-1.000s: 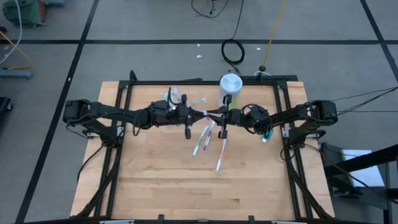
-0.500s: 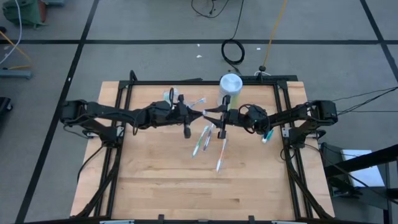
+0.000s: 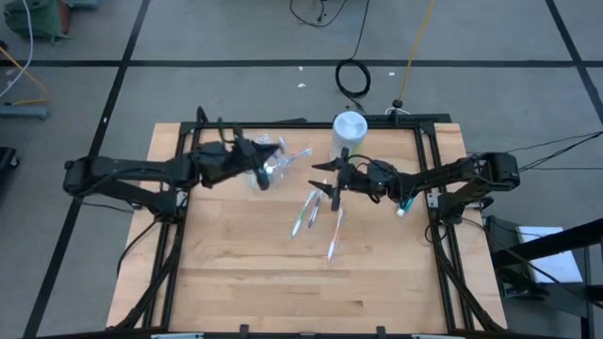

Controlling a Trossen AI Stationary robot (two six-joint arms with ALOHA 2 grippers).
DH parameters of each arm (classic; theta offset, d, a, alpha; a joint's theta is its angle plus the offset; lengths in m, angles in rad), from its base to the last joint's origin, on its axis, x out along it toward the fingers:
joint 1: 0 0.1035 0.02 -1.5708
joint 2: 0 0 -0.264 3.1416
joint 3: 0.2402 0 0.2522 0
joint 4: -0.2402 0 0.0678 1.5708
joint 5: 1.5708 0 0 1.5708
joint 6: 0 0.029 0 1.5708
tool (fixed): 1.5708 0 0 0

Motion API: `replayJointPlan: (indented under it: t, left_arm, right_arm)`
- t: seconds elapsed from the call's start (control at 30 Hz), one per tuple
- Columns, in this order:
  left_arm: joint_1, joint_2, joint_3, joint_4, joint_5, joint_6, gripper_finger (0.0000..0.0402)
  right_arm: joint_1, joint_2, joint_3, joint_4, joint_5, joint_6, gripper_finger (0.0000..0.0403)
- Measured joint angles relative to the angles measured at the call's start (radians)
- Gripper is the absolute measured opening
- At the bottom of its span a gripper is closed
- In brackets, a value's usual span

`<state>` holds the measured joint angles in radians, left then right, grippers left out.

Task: Pick & Place toothbrushing station
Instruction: Put the purple toothbrush into the transparent organizer

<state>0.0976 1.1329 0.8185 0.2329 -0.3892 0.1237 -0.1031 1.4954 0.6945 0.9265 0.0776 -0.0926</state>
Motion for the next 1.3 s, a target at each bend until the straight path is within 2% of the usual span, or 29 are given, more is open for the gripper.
replayJointPlan:
  t: [0.1,0.2,0.4,0.63,0.7,1.03,1.13,1.3]
  left_arm:
    - [0.04,-0.023,0.001,-0.004,-0.004,0.005,0.0001]
    - [0.091,-0.009,0.0,-0.045,0.037,-0.034,0.0001]
    - [0.167,0.11,-0.009,-0.042,0.102,-0.106,0.0001]
    - [0.195,0.243,-0.012,-0.029,0.096,-0.152,0.0]
    - [0.196,0.27,-0.012,-0.027,0.064,-0.181,0.0]
    - [0.131,0.332,-0.04,-0.123,-0.244,-0.344,0.0]
    - [0.106,0.332,-0.063,-0.119,-0.294,-0.387,0.0]
    - [0.078,0.333,-0.09,-0.11,-0.298,-0.4,0.0]
  right_arm:
    - [0.007,0.002,0.0,-0.011,-0.001,0.036,0.0214]
    - [0.011,0.0,0.0,-0.028,-0.001,0.04,0.0211]
    - [0.027,0.001,0.0,-0.055,-0.001,0.071,0.0212]
    - [0.047,0.001,0.0,-0.102,-0.001,0.078,0.0212]
    - [0.049,0.001,0.0,-0.109,-0.002,0.074,0.0212]
    - [0.052,0.001,0.0,-0.176,-0.001,0.072,0.0212]
    - [0.052,0.001,0.0,-0.176,-0.001,0.071,0.0211]
    - [0.052,0.001,0.0,-0.176,-0.001,0.07,0.0211]
